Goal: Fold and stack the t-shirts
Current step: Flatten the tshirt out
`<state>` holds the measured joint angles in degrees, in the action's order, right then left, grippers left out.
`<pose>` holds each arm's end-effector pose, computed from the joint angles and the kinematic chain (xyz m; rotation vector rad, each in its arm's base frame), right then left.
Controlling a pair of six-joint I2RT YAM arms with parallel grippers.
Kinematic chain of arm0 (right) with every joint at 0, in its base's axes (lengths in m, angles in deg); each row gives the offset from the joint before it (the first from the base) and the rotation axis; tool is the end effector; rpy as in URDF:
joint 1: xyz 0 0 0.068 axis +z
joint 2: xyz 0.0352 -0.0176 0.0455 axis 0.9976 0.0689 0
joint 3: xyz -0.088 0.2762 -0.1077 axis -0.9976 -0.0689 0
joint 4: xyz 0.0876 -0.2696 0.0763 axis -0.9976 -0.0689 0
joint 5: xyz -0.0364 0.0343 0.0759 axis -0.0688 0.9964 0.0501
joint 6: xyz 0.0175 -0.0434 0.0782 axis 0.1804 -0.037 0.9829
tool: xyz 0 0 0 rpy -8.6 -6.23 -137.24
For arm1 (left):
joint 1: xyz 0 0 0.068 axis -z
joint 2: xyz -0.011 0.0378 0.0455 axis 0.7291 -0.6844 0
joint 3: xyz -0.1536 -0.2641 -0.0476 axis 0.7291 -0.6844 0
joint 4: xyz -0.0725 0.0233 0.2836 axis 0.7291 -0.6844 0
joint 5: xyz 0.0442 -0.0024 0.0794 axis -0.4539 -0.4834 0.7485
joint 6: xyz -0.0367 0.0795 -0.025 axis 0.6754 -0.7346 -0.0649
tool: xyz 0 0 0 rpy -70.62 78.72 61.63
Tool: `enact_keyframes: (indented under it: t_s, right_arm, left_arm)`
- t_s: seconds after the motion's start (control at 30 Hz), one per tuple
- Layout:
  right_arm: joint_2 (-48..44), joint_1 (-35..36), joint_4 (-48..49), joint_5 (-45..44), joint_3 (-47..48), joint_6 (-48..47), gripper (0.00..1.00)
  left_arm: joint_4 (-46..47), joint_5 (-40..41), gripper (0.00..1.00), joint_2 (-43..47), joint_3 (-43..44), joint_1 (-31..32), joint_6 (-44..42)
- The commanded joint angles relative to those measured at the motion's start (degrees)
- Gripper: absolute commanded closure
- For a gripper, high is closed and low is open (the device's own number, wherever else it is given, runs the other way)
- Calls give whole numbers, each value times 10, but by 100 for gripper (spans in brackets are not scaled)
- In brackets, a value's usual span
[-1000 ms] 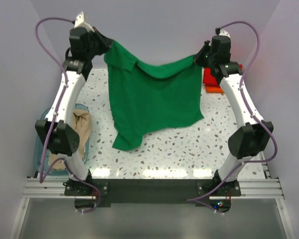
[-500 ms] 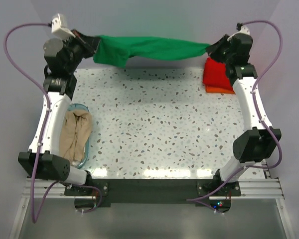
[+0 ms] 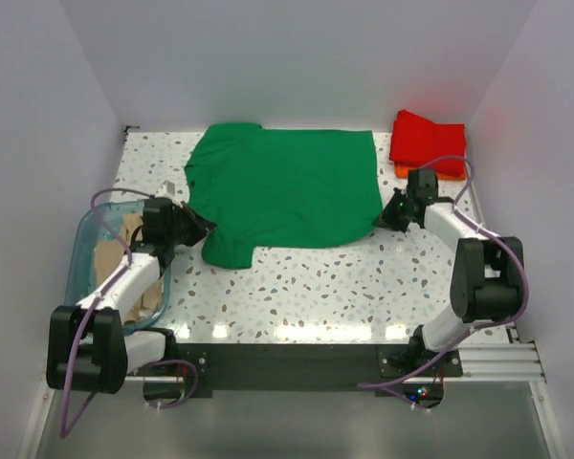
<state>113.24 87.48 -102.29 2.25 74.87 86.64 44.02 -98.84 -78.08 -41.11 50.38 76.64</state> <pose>0.3858 0.0273 0.1803 0.6433 2.4721 0.5259 0.3010 -0.0391 0.2004 -0.6649 2.1379 -0.7582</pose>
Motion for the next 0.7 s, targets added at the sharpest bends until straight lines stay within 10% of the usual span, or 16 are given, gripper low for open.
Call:
enact_keyframes:
  t_s: [0.0,0.67]
  right_arm:
    - [-43,-4,12,-31,-48,-23,100]
    - [-189,-6,-47,-106,-172,-53,86]
  left_arm:
    - [35,12,99,51,-47,6,32]
    - [-102,51,80,210,-162,23,61]
